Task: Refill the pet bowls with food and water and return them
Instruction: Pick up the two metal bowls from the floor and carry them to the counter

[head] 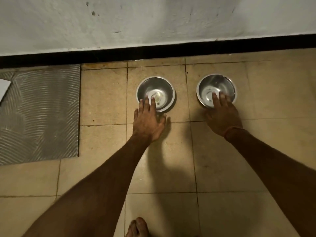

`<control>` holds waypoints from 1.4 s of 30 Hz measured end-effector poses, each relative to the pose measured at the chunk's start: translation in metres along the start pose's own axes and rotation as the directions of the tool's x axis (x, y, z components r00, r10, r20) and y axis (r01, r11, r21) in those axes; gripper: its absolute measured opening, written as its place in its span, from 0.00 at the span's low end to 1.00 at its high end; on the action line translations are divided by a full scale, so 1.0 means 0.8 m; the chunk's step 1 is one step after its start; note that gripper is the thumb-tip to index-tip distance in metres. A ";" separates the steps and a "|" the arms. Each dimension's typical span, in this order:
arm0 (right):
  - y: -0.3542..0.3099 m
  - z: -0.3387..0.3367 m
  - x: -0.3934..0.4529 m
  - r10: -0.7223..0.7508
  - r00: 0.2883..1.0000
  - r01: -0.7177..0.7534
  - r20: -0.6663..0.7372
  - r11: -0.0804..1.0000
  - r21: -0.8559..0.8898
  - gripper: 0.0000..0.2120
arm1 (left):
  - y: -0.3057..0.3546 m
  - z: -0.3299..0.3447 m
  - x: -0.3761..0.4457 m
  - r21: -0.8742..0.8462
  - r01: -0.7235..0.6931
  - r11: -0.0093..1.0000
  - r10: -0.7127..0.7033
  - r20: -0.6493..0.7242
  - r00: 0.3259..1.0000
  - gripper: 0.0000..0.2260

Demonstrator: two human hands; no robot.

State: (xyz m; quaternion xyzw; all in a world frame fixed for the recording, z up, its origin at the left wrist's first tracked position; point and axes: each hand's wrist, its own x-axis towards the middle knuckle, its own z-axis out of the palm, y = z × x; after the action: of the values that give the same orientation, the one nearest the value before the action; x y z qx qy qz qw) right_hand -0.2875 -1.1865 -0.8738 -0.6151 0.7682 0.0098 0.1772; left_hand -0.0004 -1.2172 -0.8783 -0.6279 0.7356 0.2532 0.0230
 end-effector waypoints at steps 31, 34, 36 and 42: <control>-0.025 -0.191 -0.126 -0.142 0.951 0.137 -0.276 0.990 -0.034 0.17 | 0.073 -0.186 -0.090 -0.930 0.366 -0.017 -0.699 0.273 0.661 0.28; -0.044 -0.270 -0.182 -0.084 0.963 0.085 -0.257 0.996 -0.007 0.17 | 0.114 -0.267 -0.141 -0.937 0.347 -0.029 -0.681 0.272 0.679 0.25; -0.053 -0.324 -0.222 -0.050 0.961 0.058 -0.273 0.998 0.021 0.17 | 0.141 -0.321 -0.178 -0.943 0.330 -0.025 -0.647 0.267 0.714 0.24; -0.068 -0.479 -0.344 0.040 0.949 -0.026 -0.314 0.998 0.051 0.19 | 0.219 -0.466 -0.293 -0.939 0.330 0.097 -0.527 0.233 0.818 0.23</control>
State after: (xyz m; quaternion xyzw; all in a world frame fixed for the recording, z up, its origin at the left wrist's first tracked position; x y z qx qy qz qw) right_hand -0.2857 -1.0299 -0.4256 -0.5916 0.7968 -0.1032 0.0664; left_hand -0.0089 -1.1383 -0.4110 -0.7107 0.2073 0.5742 -0.3496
